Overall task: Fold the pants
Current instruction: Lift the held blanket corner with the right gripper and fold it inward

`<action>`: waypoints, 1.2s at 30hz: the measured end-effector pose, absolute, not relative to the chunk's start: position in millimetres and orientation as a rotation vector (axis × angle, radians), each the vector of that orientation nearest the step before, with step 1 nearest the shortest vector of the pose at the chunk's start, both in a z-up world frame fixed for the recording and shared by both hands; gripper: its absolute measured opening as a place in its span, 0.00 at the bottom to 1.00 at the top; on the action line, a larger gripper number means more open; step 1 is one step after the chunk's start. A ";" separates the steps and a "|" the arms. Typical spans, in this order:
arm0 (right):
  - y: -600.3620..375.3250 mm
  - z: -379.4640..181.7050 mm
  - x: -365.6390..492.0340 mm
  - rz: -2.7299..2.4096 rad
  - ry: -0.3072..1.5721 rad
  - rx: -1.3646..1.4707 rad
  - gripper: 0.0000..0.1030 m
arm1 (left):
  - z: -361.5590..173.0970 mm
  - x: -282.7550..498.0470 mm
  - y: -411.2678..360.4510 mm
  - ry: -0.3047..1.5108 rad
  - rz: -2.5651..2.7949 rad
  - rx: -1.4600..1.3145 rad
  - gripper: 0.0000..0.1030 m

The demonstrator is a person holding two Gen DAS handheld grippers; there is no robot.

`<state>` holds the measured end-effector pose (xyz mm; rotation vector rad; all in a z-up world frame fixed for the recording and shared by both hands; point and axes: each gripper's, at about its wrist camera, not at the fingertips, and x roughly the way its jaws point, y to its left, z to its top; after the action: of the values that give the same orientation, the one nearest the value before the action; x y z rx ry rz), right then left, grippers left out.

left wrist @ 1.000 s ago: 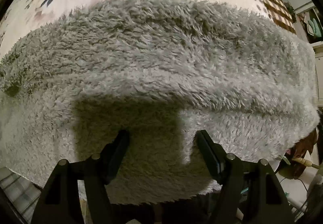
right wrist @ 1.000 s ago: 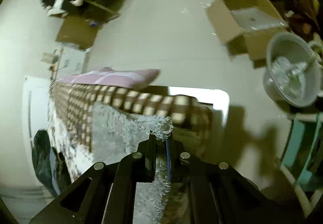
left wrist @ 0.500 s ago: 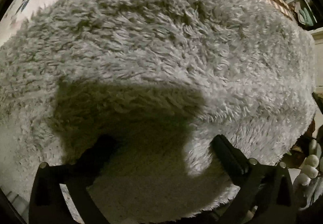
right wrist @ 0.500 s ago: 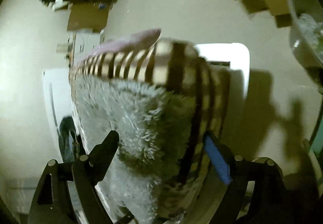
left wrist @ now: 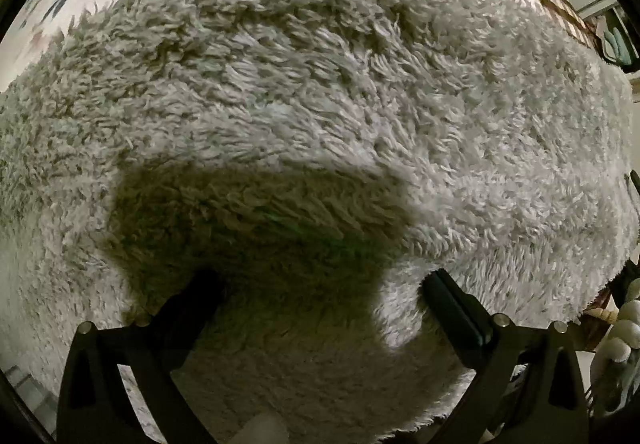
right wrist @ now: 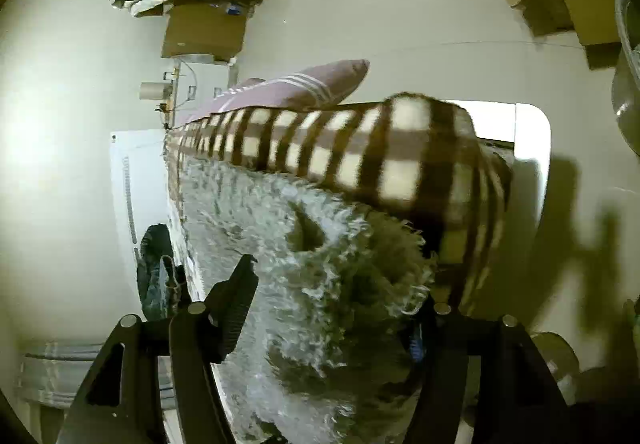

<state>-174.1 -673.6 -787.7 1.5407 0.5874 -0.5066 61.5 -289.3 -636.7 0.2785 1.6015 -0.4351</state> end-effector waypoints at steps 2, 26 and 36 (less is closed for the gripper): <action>-673.2 -787.9 -171.3 -0.512 0.575 1.537 0.60 | -631.3 63.2 -287.1 1.617 -0.448 0.250 1.00; -302.6 -600.3 52.3 0.002 0.924 0.624 0.17 | -500.5 61.1 57.9 1.410 -0.013 -0.432 1.00; -134.6 -717.2 47.2 0.117 1.254 0.255 0.32 | -511.2 54.3 114.7 1.389 0.045 -0.465 1.00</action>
<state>47.2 -134.7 -717.2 0.2550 1.2539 0.1169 54.3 114.7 -511.2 -0.4651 1.3891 0.0448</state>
